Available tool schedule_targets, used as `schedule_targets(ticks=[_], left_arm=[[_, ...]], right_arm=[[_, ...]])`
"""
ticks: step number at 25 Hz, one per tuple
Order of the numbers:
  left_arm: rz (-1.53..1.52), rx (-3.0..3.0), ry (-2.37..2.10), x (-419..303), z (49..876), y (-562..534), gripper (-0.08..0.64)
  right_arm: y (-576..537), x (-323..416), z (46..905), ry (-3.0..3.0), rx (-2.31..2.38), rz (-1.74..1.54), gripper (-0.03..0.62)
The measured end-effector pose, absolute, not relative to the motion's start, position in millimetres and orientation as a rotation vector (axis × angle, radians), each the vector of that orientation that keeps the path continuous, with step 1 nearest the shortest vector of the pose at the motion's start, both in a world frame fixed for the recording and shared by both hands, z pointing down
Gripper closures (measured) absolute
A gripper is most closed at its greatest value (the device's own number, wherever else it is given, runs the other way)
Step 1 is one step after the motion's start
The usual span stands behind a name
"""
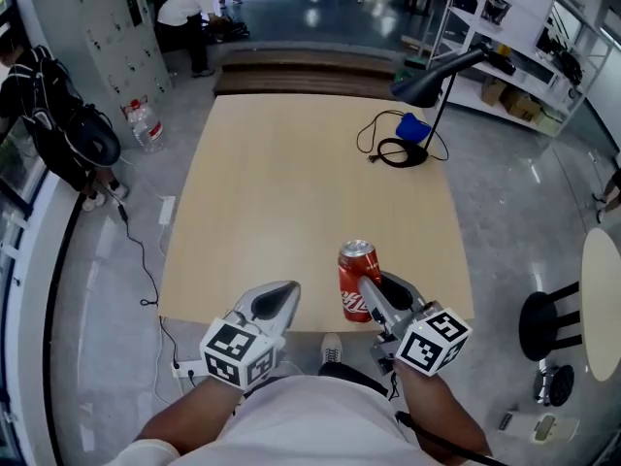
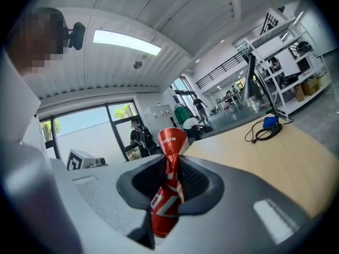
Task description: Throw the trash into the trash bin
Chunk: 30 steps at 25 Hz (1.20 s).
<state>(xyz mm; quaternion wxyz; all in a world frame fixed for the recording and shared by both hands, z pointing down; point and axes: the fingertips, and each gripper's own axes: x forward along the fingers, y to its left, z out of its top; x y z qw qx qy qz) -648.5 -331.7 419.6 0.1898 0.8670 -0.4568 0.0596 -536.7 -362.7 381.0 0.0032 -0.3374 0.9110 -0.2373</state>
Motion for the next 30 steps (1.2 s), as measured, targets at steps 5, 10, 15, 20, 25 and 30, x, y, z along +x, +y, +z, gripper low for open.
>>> schedule_targets(ticks=[5,10,15,20,25,30], left_arm=[[0.129,2.466,-1.277,-662,407,-301,0.554],[0.084,2.479,-1.269,-670,397,-274,0.554],[0.066,2.480,-1.249,-679,395,-251,0.554],[0.054,2.470,-1.245,-685,394,-238,0.554],[0.060,2.485,-1.207,-680,392,-228,0.554],[0.065,2.533,-1.144,-663,387,-225,0.554]], right_arm=[[-320,-550,367,2.844,-1.062,-0.717,0.523],[-287,-556,361,2.846,-1.089,-0.697,0.523],[-260,-559,364,2.832,-1.125,-0.723,0.523],[-242,-558,364,2.824,-1.163,-0.718,0.523],[-226,-554,361,2.798,-1.208,-0.715,0.523],[-215,-540,361,2.763,-1.282,-0.713,0.523]])
